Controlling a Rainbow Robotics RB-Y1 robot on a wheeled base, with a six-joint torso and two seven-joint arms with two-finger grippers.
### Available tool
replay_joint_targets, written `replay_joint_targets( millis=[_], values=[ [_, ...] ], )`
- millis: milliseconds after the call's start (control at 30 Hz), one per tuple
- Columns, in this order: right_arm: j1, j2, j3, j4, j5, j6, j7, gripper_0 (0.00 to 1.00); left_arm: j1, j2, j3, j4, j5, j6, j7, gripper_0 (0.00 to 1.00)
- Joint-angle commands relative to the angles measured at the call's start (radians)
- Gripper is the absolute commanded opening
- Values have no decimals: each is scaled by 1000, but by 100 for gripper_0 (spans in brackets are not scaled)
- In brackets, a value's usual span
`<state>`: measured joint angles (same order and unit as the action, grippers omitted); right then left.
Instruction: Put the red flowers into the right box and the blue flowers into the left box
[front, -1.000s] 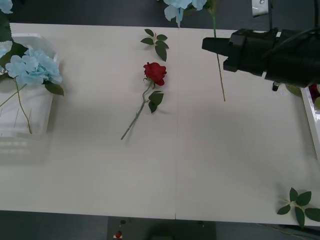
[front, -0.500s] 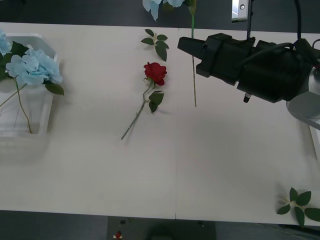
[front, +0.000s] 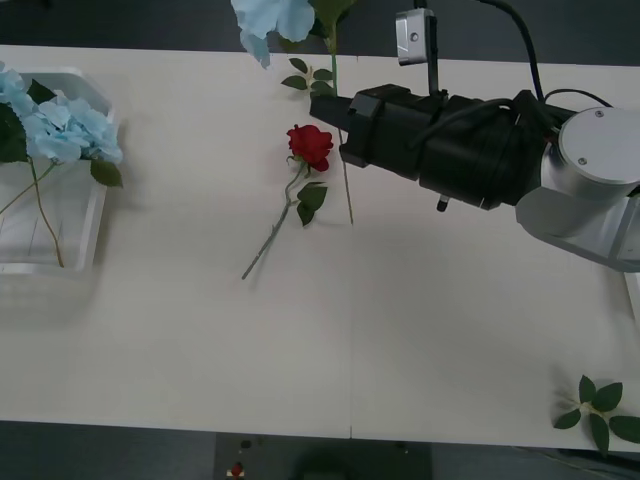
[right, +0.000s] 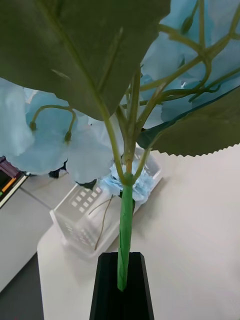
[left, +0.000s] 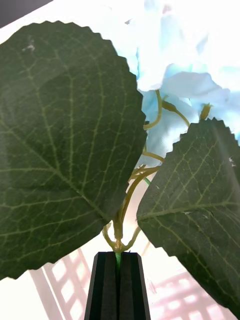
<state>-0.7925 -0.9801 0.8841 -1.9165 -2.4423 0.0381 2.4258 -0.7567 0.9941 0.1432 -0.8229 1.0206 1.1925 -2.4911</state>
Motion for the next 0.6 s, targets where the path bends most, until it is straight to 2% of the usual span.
replay_joint_targets(
  millis=[33,233,467,500,533,567,600],
  values=[
    [-60,26,-13,17,-21,0,36,0,-18,8,-99,44,61,-113,-45,0],
    [-74,69,-8,42,-103,-37,30,0,-19,6,-278,117,217,-261,-45,0],
    [-106,63,35,42,-257,-40,19,0,-18,3,-482,169,446,-436,-48,1],
    [-106,61,36,43,-256,-38,18,0,-18,1,-511,174,467,-467,-48,7],
    [-106,60,38,43,-256,-37,18,0,-18,0,-530,177,483,-488,-48,31],
    [-106,60,38,45,-256,-35,18,0,-18,-2,-547,180,492,-510,-48,59],
    [-106,57,39,47,-254,-32,18,0,-18,-2,-562,180,500,-525,-48,77]
  ],
)
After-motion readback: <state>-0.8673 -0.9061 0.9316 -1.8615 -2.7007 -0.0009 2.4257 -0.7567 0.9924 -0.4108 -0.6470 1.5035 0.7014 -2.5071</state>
